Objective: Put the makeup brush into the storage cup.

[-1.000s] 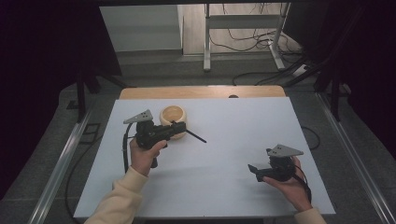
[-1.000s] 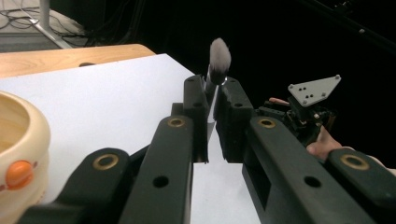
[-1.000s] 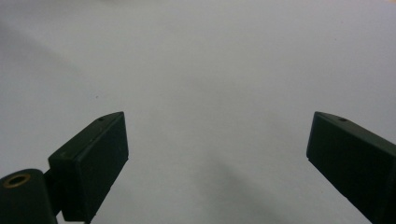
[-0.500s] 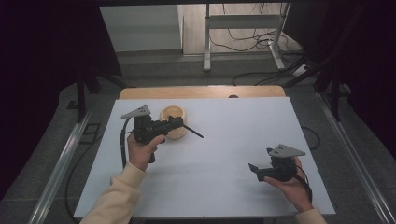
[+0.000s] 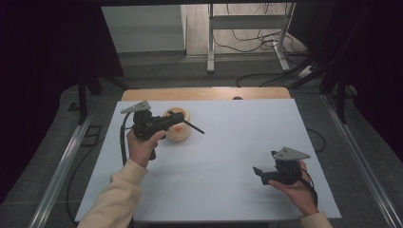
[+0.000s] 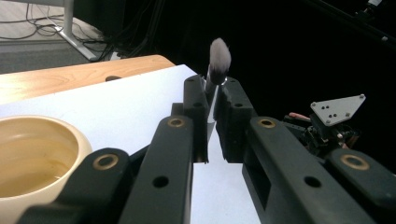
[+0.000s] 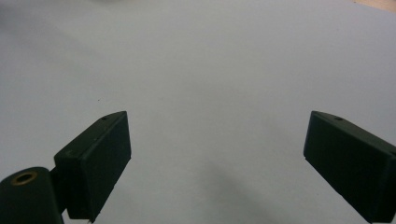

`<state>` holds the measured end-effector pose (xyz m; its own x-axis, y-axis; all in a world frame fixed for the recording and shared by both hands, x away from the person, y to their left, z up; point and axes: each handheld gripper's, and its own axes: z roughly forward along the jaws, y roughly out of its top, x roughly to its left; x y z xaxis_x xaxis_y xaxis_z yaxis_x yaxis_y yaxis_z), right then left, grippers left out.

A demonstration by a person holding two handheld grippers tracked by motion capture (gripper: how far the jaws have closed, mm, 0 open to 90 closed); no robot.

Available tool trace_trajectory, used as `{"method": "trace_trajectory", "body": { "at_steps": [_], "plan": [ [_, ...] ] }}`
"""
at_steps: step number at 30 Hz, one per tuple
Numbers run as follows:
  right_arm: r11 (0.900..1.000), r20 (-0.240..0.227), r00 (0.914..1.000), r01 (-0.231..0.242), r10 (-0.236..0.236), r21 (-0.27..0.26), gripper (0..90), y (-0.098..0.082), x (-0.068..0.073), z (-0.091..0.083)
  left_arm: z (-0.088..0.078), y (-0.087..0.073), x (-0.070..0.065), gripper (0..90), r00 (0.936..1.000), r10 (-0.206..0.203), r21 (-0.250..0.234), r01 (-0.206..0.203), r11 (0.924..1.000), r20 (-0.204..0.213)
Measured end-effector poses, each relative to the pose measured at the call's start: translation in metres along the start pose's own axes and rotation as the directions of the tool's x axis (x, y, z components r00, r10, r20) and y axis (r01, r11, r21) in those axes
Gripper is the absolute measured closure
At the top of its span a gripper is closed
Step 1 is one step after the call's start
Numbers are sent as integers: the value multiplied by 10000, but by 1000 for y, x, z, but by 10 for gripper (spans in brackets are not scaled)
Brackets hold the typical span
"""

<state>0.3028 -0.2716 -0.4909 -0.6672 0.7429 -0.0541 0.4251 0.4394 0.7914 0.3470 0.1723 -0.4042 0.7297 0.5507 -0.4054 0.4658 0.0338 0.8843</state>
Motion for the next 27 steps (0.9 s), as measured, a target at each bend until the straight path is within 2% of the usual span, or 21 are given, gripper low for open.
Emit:
{"method": "trace_trajectory", "body": {
  "at_steps": [19, 27],
  "plan": [
    [10000, 21, 10000, 39, -39, 67, 72, -1, 0, 1, -7, 11, 11, 833, 9991, -38, -96, 34, 9999, -425],
    [10000, -5, 10000, 15, -15, 79, 72, 0, 0, 1, -16, 21, 16, 833, 9975, -63, -239, 46, 9997, -699]
  ]
}}
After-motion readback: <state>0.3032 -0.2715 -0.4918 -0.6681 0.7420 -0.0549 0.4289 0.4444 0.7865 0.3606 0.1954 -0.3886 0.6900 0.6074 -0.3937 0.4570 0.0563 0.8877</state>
